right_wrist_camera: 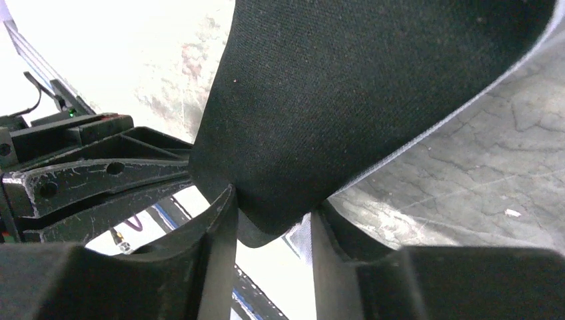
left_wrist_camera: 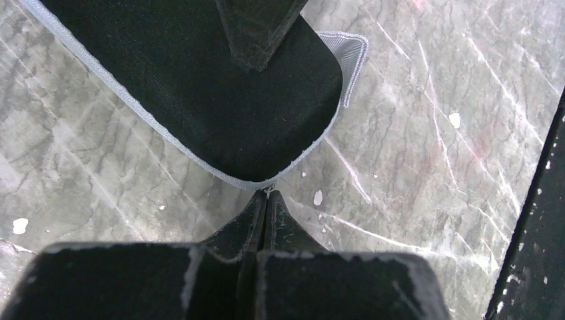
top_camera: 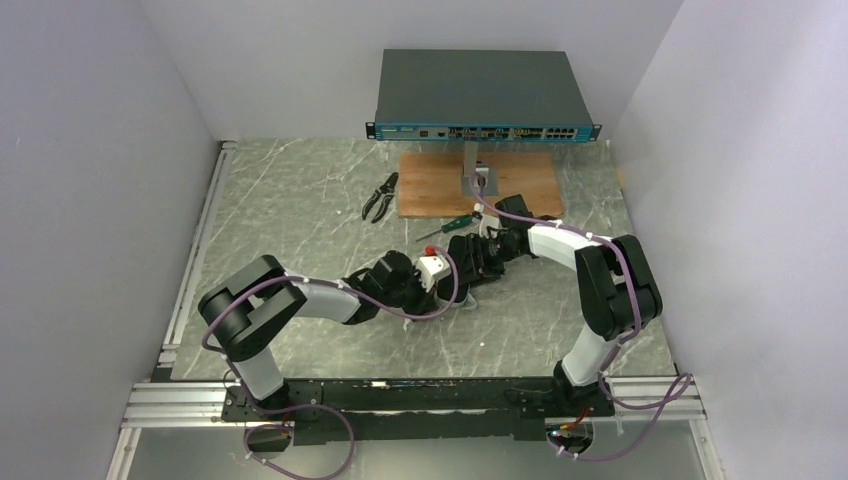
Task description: Open the umbrella
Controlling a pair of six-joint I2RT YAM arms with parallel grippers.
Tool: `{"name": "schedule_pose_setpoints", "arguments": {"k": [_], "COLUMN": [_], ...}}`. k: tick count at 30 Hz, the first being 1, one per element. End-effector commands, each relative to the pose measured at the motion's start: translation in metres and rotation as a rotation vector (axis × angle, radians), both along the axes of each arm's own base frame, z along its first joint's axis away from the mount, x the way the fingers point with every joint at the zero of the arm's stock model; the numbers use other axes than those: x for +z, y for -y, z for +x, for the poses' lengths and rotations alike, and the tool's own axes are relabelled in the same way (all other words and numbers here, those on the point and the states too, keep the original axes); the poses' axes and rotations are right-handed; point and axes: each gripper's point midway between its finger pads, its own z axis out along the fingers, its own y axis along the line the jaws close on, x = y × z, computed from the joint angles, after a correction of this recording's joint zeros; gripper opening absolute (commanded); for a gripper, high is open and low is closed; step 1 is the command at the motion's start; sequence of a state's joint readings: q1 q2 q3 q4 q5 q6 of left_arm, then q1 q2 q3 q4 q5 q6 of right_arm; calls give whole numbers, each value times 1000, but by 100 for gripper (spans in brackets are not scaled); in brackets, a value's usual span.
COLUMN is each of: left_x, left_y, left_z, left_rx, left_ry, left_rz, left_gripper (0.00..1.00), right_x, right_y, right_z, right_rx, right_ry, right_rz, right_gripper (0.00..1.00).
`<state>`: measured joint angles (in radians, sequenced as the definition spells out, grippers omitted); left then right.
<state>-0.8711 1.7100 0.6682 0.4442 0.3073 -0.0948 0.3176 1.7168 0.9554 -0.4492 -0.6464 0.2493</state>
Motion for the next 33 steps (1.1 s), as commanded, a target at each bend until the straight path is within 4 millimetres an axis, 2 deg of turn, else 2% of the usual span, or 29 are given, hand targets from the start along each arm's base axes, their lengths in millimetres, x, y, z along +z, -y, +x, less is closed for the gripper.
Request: {"name": "schedule_pose_setpoints", "arguments": {"k": [1,5,9,13,17,18,19,20,21,23,27,33], "left_x": [16,13,20,29,38,40,38,41,39,37,29,19], "left_y": [-11,-29,-35,-29,-22,-21,-22,-22,-24,-22,-17,-6], "left_z": [14,24,37,48,38,32,23,18,14,1,-14,-4], "left_rx": [7,16,-2,-20,-86,-107,-130,-132,-126,-130,-115,8], "left_ry": [88,123,201,260,270,270,257,256,243,222,195,110], "left_rz": [13,57,78,72,9,-4,-15,-30,-30,-31,-21,-5], "left_gripper": [0,0,0,0,1,8,26,38,46,54,61,62], "right_x": [-24,-28,-31,-29,-25,-25,-25,-25,-25,-24,-19,-17], "right_y": [17,18,16,13,9,10,10,10,10,8,3,0], "right_z": [-16,-20,-23,-24,-20,-19,-17,-17,-16,-15,-12,-14], "right_rx": [58,83,126,152,148,139,128,115,101,67,10,-35], "right_ry": [7,6,3,-5,-1,-4,-11,-25,-37,-63,-88,-104], "right_rz": [-93,-88,-72,-45,-29,-33,-33,-33,-30,-20,23,39], "right_gripper": [32,18,0,0,0,0,0,0,0,0,0,0]}}
